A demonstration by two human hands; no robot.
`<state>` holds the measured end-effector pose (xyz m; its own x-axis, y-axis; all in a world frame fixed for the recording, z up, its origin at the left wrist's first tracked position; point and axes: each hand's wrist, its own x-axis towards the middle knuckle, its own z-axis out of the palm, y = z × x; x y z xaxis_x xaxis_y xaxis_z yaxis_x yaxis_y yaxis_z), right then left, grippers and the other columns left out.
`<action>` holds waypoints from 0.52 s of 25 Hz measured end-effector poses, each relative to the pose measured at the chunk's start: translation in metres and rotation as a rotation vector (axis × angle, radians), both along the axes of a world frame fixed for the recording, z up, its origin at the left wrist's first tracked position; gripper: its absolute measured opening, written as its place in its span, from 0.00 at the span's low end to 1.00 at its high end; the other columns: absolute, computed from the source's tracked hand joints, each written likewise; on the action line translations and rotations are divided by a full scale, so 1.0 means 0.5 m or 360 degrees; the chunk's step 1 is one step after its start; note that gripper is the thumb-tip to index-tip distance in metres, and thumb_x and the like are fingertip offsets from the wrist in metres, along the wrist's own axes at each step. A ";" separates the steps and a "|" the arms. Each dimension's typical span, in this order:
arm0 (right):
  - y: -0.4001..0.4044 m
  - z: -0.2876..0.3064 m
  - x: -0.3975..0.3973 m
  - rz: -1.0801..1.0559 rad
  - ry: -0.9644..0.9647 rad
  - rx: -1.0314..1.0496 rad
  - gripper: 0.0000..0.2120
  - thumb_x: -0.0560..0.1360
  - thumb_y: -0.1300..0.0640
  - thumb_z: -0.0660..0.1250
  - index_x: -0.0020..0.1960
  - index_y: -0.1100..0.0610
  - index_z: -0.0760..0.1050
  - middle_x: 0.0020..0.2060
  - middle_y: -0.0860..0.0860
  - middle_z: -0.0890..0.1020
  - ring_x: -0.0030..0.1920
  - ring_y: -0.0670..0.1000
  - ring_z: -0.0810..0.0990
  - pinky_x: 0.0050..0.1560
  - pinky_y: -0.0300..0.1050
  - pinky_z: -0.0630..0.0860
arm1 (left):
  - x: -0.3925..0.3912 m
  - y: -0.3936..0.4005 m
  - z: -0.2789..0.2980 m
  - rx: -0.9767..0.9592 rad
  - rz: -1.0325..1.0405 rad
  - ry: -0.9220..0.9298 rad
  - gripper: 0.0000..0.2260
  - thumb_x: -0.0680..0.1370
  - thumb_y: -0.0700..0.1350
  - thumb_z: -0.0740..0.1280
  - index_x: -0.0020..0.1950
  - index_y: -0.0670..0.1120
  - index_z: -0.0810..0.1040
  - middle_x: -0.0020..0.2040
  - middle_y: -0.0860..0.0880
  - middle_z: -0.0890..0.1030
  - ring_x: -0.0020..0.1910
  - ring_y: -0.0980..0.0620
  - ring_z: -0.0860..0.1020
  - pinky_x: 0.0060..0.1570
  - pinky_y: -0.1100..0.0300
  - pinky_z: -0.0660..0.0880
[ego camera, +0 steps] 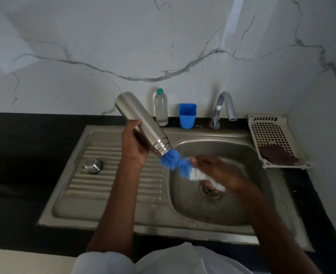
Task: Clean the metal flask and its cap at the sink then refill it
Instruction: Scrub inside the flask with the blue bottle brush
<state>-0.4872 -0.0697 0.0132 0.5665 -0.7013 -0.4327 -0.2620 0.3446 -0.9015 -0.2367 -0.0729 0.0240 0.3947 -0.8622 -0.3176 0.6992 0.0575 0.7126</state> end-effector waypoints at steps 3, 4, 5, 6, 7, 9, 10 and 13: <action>-0.023 -0.004 -0.056 -0.0035 0.0390 -0.0426 0.10 0.80 0.42 0.65 0.51 0.45 0.82 0.38 0.52 0.84 0.32 0.51 0.80 0.31 0.45 0.75 | 0.017 0.000 -0.019 0.0071 0.0110 0.0033 0.28 0.76 0.48 0.71 0.75 0.44 0.71 0.57 0.42 0.82 0.57 0.41 0.82 0.53 0.43 0.82; -0.029 -0.003 -0.072 0.0000 0.0552 -0.0565 0.09 0.80 0.40 0.66 0.49 0.44 0.81 0.39 0.49 0.84 0.34 0.48 0.81 0.34 0.46 0.77 | 0.017 -0.002 -0.023 0.0116 0.0140 0.0007 0.28 0.77 0.51 0.73 0.74 0.46 0.71 0.60 0.41 0.82 0.59 0.40 0.82 0.55 0.41 0.82; -0.035 0.001 -0.086 0.0022 0.0678 -0.0692 0.09 0.79 0.40 0.66 0.49 0.44 0.80 0.38 0.47 0.84 0.34 0.44 0.81 0.37 0.46 0.77 | 0.019 -0.004 -0.030 0.0170 0.0158 -0.0061 0.29 0.77 0.54 0.74 0.74 0.47 0.71 0.61 0.40 0.82 0.60 0.38 0.82 0.57 0.40 0.82; -0.040 0.009 -0.096 0.0001 0.0780 -0.0811 0.09 0.78 0.39 0.67 0.51 0.43 0.78 0.39 0.45 0.84 0.35 0.41 0.82 0.39 0.45 0.77 | 0.019 -0.008 -0.034 0.0237 0.0151 -0.0199 0.31 0.74 0.57 0.77 0.73 0.48 0.72 0.62 0.39 0.82 0.60 0.37 0.83 0.56 0.41 0.82; -0.042 0.024 -0.098 -0.0058 0.0831 -0.0936 0.10 0.78 0.38 0.67 0.55 0.41 0.76 0.42 0.44 0.84 0.38 0.40 0.82 0.40 0.43 0.78 | 0.018 -0.012 -0.036 0.0284 0.0131 -0.0396 0.33 0.71 0.57 0.79 0.71 0.48 0.74 0.61 0.40 0.83 0.59 0.38 0.84 0.53 0.44 0.83; -0.048 0.060 -0.081 -0.0252 0.0738 -0.1109 0.15 0.77 0.39 0.69 0.62 0.38 0.73 0.50 0.42 0.84 0.45 0.41 0.83 0.44 0.44 0.79 | 0.001 -0.022 -0.037 0.0266 -0.0004 -0.0879 0.30 0.66 0.51 0.81 0.66 0.48 0.77 0.55 0.43 0.85 0.53 0.43 0.86 0.45 0.51 0.83; -0.050 0.079 -0.059 -0.0368 0.0615 -0.1130 0.17 0.78 0.41 0.69 0.65 0.37 0.72 0.53 0.42 0.83 0.49 0.43 0.83 0.48 0.46 0.80 | -0.013 -0.031 -0.042 0.0220 -0.0110 -0.1092 0.29 0.66 0.46 0.82 0.65 0.49 0.77 0.53 0.45 0.86 0.50 0.45 0.86 0.43 0.53 0.83; -0.057 0.107 0.007 -0.0600 0.0548 -0.1297 0.19 0.80 0.44 0.68 0.69 0.37 0.69 0.56 0.46 0.83 0.51 0.49 0.83 0.53 0.51 0.81 | -0.065 -0.049 -0.047 0.0079 -0.0389 -0.1456 0.31 0.67 0.36 0.83 0.67 0.49 0.77 0.54 0.48 0.85 0.49 0.51 0.85 0.44 0.59 0.82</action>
